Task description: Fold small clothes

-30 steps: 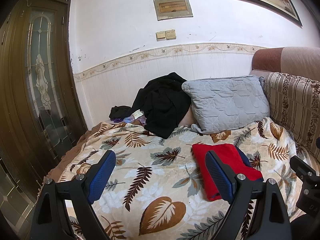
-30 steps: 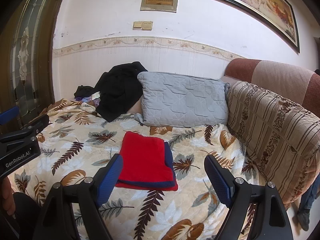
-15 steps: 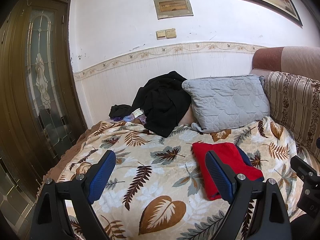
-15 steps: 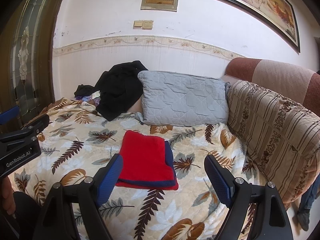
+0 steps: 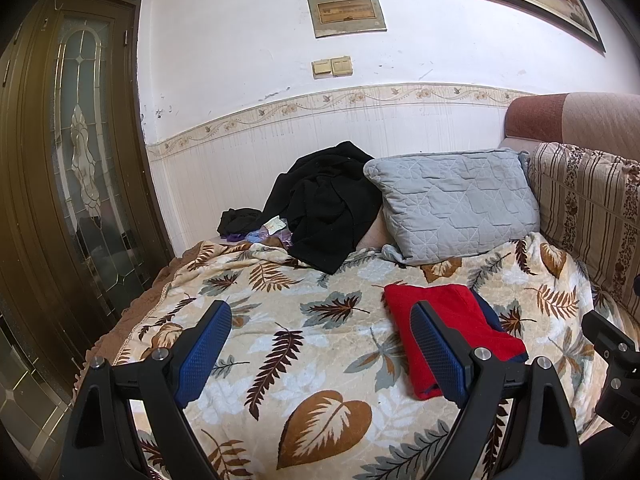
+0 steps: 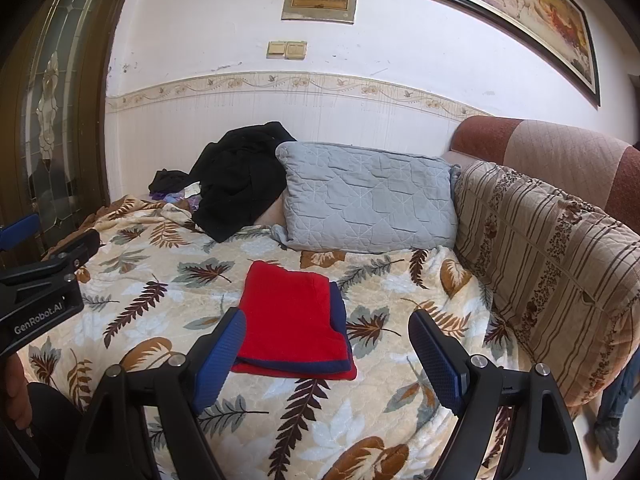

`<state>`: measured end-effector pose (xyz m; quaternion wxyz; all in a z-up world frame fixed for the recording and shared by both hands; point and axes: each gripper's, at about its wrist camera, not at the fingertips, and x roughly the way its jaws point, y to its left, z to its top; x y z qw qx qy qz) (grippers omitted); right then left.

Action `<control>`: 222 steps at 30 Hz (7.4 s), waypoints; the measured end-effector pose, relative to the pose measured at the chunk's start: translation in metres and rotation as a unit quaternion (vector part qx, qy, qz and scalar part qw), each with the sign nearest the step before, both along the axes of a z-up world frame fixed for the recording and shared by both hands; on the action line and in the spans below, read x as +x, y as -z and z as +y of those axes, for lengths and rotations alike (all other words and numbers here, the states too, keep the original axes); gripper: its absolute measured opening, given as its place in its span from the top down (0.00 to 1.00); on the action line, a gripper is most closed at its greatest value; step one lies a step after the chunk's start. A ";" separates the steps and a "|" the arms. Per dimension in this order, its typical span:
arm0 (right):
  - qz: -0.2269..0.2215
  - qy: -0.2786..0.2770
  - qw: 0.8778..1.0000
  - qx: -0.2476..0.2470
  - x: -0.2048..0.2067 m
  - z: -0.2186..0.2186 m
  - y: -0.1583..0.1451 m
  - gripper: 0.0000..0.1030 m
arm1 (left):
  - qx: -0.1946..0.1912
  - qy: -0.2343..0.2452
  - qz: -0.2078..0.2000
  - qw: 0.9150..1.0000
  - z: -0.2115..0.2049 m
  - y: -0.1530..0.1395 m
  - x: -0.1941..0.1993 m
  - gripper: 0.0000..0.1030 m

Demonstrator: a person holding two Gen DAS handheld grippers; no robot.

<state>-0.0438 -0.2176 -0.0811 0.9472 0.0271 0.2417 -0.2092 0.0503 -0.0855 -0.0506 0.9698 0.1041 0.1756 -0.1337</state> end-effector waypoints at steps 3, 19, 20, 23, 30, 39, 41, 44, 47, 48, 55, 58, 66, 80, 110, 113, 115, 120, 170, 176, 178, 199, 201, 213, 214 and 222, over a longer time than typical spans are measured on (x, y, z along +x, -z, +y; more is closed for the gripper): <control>0.000 0.000 1.000 0.001 0.000 0.000 0.001 0.16 | 0.000 0.000 0.000 1.000 0.000 0.000 0.000 0.12; 0.003 0.001 1.000 0.000 0.000 -0.002 0.002 0.16 | 0.002 0.002 0.004 1.000 -0.002 0.007 0.001 0.12; 0.003 0.001 1.000 0.000 0.000 -0.001 0.002 0.16 | 0.003 0.002 0.004 1.000 -0.002 0.007 0.001 0.12; 0.003 0.001 1.000 0.000 0.000 -0.002 0.003 0.16 | 0.002 0.002 0.005 1.000 -0.001 0.006 0.001 0.12; -0.002 0.003 1.000 0.003 -0.002 -0.006 0.005 0.16 | 0.003 0.000 -0.002 1.000 0.002 0.006 0.000 0.12; 0.000 -0.002 1.000 -0.003 -0.001 0.000 0.002 0.16 | -0.001 -0.005 0.000 1.000 0.005 0.005 0.001 0.12; 0.000 -0.002 1.000 -0.003 -0.001 0.001 0.002 0.16 | -0.002 -0.007 0.001 1.000 0.006 0.006 0.002 0.12; 0.001 -0.002 1.000 -0.004 -0.001 0.002 0.002 0.16 | -0.001 -0.007 0.003 1.000 0.007 0.007 0.003 0.12; 0.004 -0.004 1.000 -0.005 0.001 0.003 0.002 0.16 | 0.001 -0.007 0.006 1.000 0.006 0.009 0.006 0.12; 0.005 -0.005 1.000 -0.005 0.002 0.003 0.003 0.16 | 0.001 -0.008 0.007 1.000 0.007 0.010 0.007 0.12; 0.012 -0.009 1.000 0.000 0.011 -0.002 0.006 0.16 | 0.002 -0.010 0.014 1.000 0.005 0.015 0.014 0.12; 0.017 -0.010 1.000 0.001 0.015 -0.004 0.009 0.16 | 0.004 -0.010 0.019 1.000 0.002 0.020 0.019 0.12; 0.033 -0.005 0.999 0.018 0.027 -0.016 0.025 0.16 | 0.016 -0.004 0.044 0.999 -0.008 0.040 0.036 0.12; 0.060 -0.009 0.994 0.088 0.072 -0.066 0.072 0.16 | 0.094 0.007 0.111 0.989 -0.051 0.114 0.106 0.12; 0.104 -0.006 0.992 0.076 0.129 -0.091 0.110 0.16 | 0.115 0.015 0.151 0.982 -0.101 0.153 0.157 0.12; 0.105 -0.015 0.990 0.094 0.131 -0.091 0.118 0.16 | 0.119 0.014 0.157 0.980 -0.099 0.163 0.158 0.12; 0.110 -0.034 0.986 0.122 0.133 -0.094 0.126 0.18 | 0.119 0.031 0.181 0.976 -0.100 0.175 0.158 0.12; 0.138 -0.052 0.953 0.264 0.139 -0.125 0.169 0.46 | 0.126 0.060 0.249 0.958 -0.106 0.205 0.166 0.12; 0.106 -0.114 0.902 0.404 0.206 -0.169 0.215 0.40 | 0.133 0.100 0.222 0.961 -0.125 0.196 0.192 0.12; 0.087 -0.115 0.896 0.419 0.197 -0.176 0.206 0.40 | 0.121 0.089 0.223 0.963 -0.120 0.195 0.194 0.12; 0.074 -0.114 0.901 0.412 0.193 -0.177 0.199 0.40 | 0.123 0.090 0.221 0.963 -0.121 0.194 0.192 0.12; 0.030 -0.086 0.913 0.398 0.185 -0.191 0.187 0.28 | 0.072 0.118 0.191 0.972 -0.119 0.166 0.184 0.12; 0.035 -0.086 0.909 0.407 0.188 -0.193 0.191 0.28 | 0.068 0.127 0.196 0.970 -0.120 0.167 0.185 0.12; 0.027 -0.085 0.882 0.462 0.197 -0.217 0.209 0.28 | 0.048 0.144 0.228 0.962 -0.130 0.178 0.197 0.12; 0.026 -0.087 0.881 0.465 0.198 -0.218 0.210 0.28 | 0.047 0.144 0.228 0.962 -0.130 0.178 0.198 0.12; 0.033 -0.095 0.887 0.451 0.205 -0.218 0.210 0.28 | 0.045 0.148 0.230 0.961 -0.135 0.179 0.202 0.12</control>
